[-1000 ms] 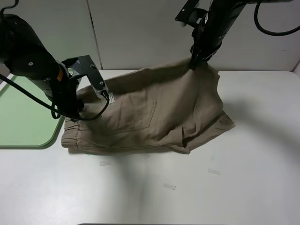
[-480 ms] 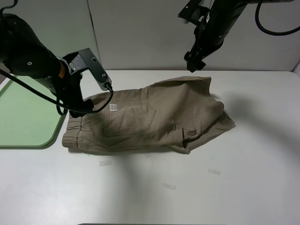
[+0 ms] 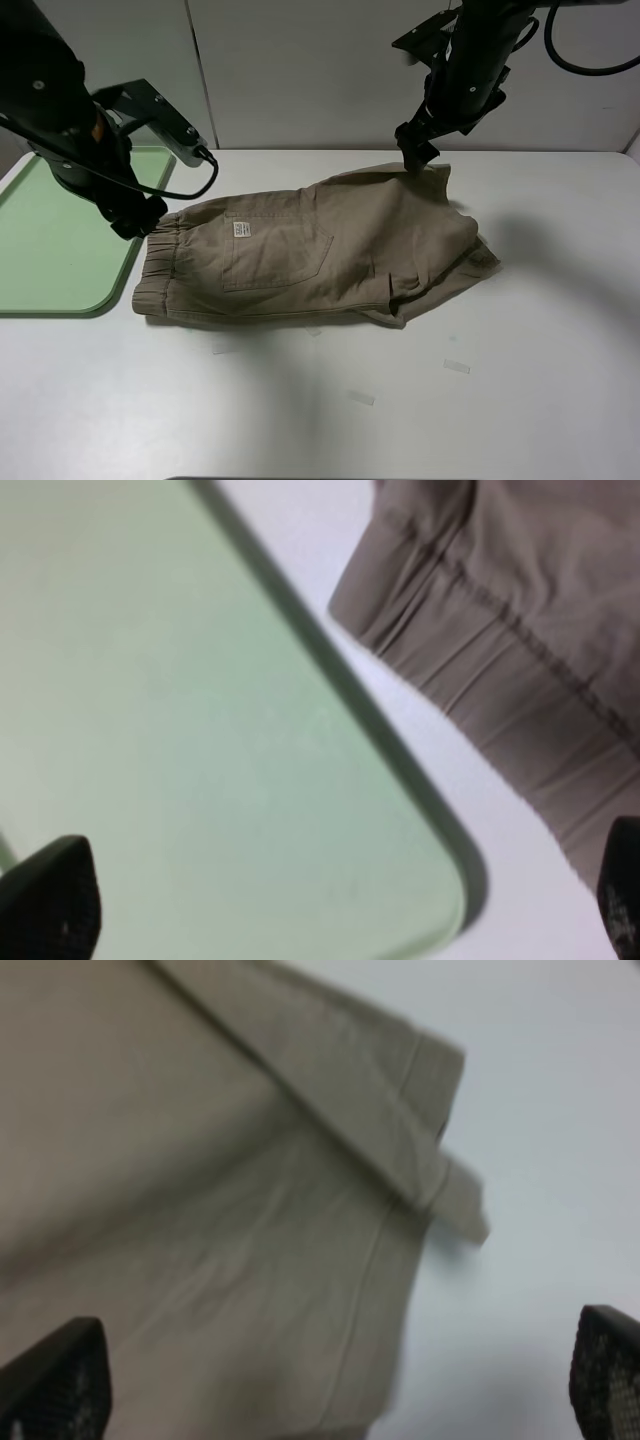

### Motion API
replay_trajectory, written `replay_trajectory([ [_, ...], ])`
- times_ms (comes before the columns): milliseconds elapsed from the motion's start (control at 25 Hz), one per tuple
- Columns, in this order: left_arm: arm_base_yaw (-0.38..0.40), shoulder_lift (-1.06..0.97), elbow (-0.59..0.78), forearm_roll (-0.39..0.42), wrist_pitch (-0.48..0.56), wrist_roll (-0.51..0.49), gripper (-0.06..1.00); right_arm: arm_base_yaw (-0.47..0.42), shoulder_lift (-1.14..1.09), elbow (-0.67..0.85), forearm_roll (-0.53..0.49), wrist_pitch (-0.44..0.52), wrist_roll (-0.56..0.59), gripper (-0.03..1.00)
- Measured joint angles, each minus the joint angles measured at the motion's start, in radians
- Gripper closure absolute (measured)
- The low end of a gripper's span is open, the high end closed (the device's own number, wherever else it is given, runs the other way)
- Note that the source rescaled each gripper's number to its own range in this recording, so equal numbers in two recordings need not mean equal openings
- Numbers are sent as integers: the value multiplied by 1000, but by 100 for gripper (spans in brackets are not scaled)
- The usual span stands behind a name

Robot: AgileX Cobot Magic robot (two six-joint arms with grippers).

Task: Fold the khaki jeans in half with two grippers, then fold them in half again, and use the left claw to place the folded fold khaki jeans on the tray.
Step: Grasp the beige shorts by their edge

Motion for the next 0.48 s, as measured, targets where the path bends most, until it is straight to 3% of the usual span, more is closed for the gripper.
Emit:
replay_trajectory([
  [200,0,-107,0,-42,59,-35,-5,0,0,0,60,65,51,-3],
  [480,1,-216,0,-165,80,-58,-4,0,0,0,100,76,78,-3],
])
